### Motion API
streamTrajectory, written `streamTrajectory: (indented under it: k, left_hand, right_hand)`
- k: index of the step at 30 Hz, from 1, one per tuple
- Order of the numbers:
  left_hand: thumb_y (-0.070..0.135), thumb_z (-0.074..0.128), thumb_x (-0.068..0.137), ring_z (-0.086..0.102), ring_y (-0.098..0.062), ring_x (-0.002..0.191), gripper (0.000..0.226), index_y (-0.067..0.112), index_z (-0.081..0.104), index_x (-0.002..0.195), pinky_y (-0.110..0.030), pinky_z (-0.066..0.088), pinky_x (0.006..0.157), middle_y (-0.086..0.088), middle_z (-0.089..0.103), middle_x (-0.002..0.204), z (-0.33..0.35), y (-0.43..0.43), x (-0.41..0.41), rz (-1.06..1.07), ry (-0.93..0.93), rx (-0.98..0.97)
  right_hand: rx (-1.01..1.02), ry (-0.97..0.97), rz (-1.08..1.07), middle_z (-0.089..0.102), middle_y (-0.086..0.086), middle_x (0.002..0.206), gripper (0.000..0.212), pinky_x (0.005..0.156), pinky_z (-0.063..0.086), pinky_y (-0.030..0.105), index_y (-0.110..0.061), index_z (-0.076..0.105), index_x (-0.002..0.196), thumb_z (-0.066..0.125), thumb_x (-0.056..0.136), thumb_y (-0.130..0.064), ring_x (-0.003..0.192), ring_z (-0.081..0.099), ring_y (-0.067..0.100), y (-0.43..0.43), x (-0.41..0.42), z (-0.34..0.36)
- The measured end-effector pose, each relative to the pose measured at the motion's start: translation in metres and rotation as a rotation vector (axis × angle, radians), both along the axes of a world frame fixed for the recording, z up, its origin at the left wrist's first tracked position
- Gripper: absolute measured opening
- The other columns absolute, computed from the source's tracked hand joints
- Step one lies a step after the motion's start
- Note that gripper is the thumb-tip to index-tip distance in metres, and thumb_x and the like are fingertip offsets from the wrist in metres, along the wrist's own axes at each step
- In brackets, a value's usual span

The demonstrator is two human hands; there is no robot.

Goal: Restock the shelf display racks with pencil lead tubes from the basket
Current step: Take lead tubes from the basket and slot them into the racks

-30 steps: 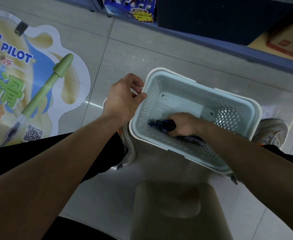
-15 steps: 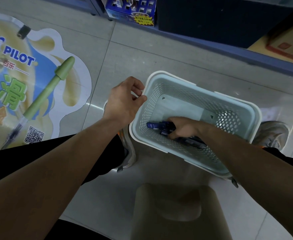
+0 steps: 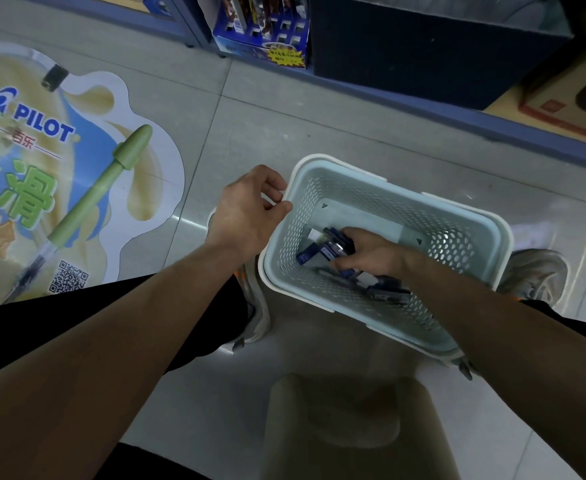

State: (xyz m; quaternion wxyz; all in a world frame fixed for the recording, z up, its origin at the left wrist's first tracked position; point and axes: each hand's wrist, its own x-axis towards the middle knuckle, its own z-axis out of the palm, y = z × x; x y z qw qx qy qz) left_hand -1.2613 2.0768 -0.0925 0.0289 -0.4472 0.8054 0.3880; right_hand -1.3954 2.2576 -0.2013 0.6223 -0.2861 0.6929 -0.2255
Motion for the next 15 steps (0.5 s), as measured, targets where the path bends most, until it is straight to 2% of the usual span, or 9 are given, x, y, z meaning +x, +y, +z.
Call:
streamTrajectory:
  k: [2, 4, 7, 9, 10, 12, 14, 15]
  left_hand:
    - [0.027, 0.076, 0.084, 0.064, -0.002, 0.071, 0.022, 0.036, 0.059, 0.094, -0.038, 0.060, 0.075, 0.015, 0.063, 0.087, 0.002, 0.001, 0.001, 0.005, -0.001, 0.005]
    - [0.029, 0.076, 0.083, 0.063, -0.003, 0.074, 0.022, 0.036, 0.059, 0.095, -0.037, 0.059, 0.077, 0.015, 0.063, 0.092, 0.005, 0.004, 0.001, 0.008, 0.011, -0.022]
    - [0.030, 0.073, 0.084, 0.059, -0.007, 0.082, 0.022, 0.033, 0.057, 0.099, -0.036, 0.056, 0.079, 0.014, 0.056, 0.103, 0.013, 0.012, 0.004, -0.003, 0.031, -0.138]
    - [0.029, 0.070, 0.086, 0.058, -0.008, 0.079, 0.019, 0.030, 0.058, 0.100, -0.035, 0.055, 0.078, 0.013, 0.055, 0.101, 0.020, 0.022, 0.007, 0.004, 0.041, -0.172]
    - [0.027, 0.069, 0.087, 0.058, -0.007, 0.075, 0.017, 0.028, 0.059, 0.100, -0.029, 0.055, 0.077, 0.012, 0.057, 0.097, 0.023, 0.029, 0.009, 0.006, 0.046, -0.147]
    - [0.022, 0.069, 0.090, 0.058, -0.004, 0.071, 0.014, 0.025, 0.060, 0.100, -0.005, 0.045, 0.066, 0.009, 0.061, 0.090, 0.028, 0.046, 0.010, -0.002, 0.017, -0.032]
    - [0.021, 0.067, 0.092, 0.062, -0.011, 0.077, 0.015, 0.021, 0.060, 0.105, -0.006, 0.044, 0.065, 0.009, 0.062, 0.092, 0.027, 0.062, 0.009, 0.000, 0.014, 0.118]
    - [0.020, 0.066, 0.094, 0.064, -0.015, 0.083, 0.017, 0.019, 0.061, 0.110, -0.014, 0.049, 0.073, 0.007, 0.064, 0.097, 0.024, 0.068, 0.008, 0.027, 0.026, 0.187]
  right_hand:
    - [-0.015, -0.054, -0.089, 0.067, -0.001, 0.095, 0.034, 0.068, 0.053, 0.016, -0.011, 0.057, 0.116, 0.075, 0.088, -0.017, 0.084, 0.063, 0.013, 0.003, -0.003, 0.011]
    - [-0.012, -0.086, -0.129, 0.068, 0.003, 0.089, 0.032, 0.062, 0.053, 0.016, -0.007, 0.056, 0.115, 0.073, 0.089, -0.015, 0.073, 0.063, 0.009, 0.007, -0.008, 0.022]
    - [-0.007, -0.068, -0.135, 0.070, 0.010, 0.086, 0.031, 0.061, 0.049, 0.012, -0.007, 0.056, 0.114, 0.072, 0.091, -0.020, 0.065, 0.062, 0.002, 0.015, -0.014, 0.040]
    - [-0.012, -0.025, -0.134, 0.073, 0.004, 0.089, 0.029, 0.063, 0.047, 0.011, -0.014, 0.057, 0.113, 0.072, 0.091, -0.027, 0.067, 0.064, -0.002, 0.019, -0.017, 0.053]
    - [-0.013, -0.004, -0.145, 0.073, 0.000, 0.090, 0.029, 0.069, 0.050, 0.015, -0.020, 0.058, 0.111, 0.073, 0.089, -0.033, 0.072, 0.066, -0.001, 0.021, -0.018, 0.059]
    - [-0.025, 0.010, -0.188, 0.074, -0.004, 0.093, 0.032, 0.084, 0.055, 0.035, -0.029, 0.061, 0.105, 0.077, 0.081, -0.044, 0.087, 0.070, 0.012, 0.026, -0.018, 0.073]
    - [-0.063, -0.051, -0.283, 0.074, 0.000, 0.096, 0.034, 0.093, 0.054, 0.051, -0.029, 0.063, 0.101, 0.081, 0.075, -0.042, 0.096, 0.071, 0.025, 0.031, -0.017, 0.086]
    - [-0.083, -0.101, -0.341, 0.074, 0.003, 0.096, 0.032, 0.095, 0.053, 0.054, -0.025, 0.062, 0.101, 0.082, 0.077, -0.034, 0.098, 0.071, 0.028, 0.033, -0.016, 0.094]
